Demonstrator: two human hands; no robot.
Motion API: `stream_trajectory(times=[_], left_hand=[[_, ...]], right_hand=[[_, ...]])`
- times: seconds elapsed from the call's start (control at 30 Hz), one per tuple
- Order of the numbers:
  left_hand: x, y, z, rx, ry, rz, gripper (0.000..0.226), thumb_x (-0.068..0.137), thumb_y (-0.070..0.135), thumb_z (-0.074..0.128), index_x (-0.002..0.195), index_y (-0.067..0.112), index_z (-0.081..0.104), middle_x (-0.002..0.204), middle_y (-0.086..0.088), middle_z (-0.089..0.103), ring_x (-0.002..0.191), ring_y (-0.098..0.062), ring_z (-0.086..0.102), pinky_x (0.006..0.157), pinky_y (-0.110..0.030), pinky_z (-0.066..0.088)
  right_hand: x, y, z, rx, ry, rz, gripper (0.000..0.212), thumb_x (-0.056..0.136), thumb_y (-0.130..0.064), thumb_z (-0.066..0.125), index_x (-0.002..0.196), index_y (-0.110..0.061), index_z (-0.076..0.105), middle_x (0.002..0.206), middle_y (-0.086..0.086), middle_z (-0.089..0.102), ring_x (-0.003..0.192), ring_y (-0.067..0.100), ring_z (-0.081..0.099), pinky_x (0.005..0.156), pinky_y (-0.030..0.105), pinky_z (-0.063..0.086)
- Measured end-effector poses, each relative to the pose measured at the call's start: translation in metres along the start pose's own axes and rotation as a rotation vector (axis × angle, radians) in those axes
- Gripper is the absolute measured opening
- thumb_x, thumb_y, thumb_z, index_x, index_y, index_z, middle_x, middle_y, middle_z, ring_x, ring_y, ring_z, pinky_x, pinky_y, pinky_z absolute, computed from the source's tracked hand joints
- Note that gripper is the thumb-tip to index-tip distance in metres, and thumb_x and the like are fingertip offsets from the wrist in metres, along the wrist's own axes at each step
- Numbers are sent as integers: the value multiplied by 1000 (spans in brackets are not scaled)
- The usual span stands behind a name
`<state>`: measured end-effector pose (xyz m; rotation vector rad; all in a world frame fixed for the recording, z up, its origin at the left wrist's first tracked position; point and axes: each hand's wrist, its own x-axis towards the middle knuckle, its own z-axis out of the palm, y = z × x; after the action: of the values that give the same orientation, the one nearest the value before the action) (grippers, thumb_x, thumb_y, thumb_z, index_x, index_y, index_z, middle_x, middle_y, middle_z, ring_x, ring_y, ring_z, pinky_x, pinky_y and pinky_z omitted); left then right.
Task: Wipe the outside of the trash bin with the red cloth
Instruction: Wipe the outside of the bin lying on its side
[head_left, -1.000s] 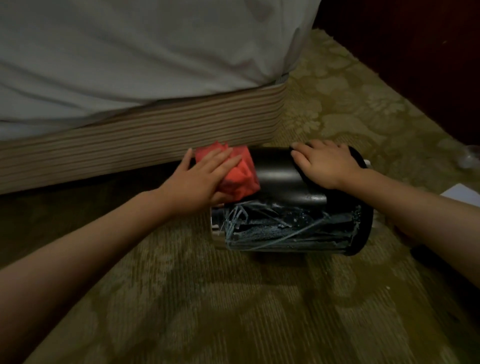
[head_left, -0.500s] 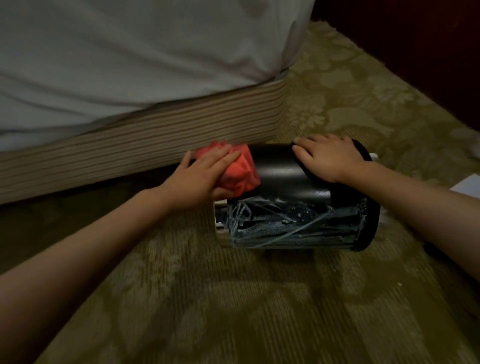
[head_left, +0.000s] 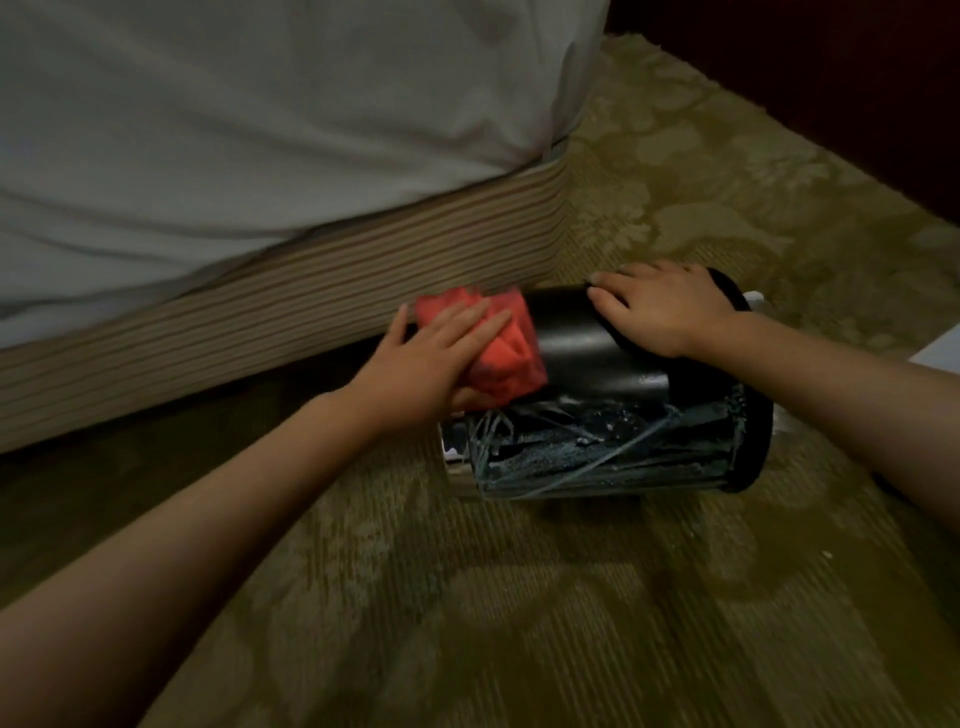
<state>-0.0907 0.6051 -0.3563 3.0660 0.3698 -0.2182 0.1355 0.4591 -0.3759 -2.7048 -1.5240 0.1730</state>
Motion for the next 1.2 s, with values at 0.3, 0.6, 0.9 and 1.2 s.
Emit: stream_trajectory(times=[0.3, 0.6, 0.9, 1.2], left_hand=[[19, 28, -3, 51, 32, 43, 81, 86, 55, 44, 147, 36, -5, 158, 6, -4, 145, -15, -3, 110, -56, -6], [-23, -16, 5, 0, 33, -2, 78, 80, 61, 35, 134, 46, -20, 150, 18, -14, 141, -6, -10, 110, -48, -12], [-1, -29, 9, -222, 38, -59, 79, 86, 46, 52, 135, 49, -11, 157, 10, -2, 142, -6, 0, 111, -54, -7], [-59, 1, 38, 152, 167, -10, 76, 88, 46, 36, 146, 32, -11, 156, 2, -10, 144, -20, -7, 114, -54, -2]], right_hand=[[-1, -3, 2, -12, 16, 11, 55, 94, -56, 14, 140, -36, 35, 141, 6, 45, 126, 33, 41, 100, 47, 29], [1, 2, 1, -13, 13, -7, 58, 92, -60, 13, 141, -36, 35, 142, 7, 44, 126, 32, 40, 98, 47, 30], [12, 7, -1, 6, 6, -20, 57, 94, -59, 13, 141, -36, 35, 138, 11, 48, 123, 33, 44, 96, 44, 34], [12, 4, -2, 15, -20, -11, 56, 94, -59, 14, 141, -38, 34, 140, 11, 45, 125, 34, 41, 100, 48, 29]])
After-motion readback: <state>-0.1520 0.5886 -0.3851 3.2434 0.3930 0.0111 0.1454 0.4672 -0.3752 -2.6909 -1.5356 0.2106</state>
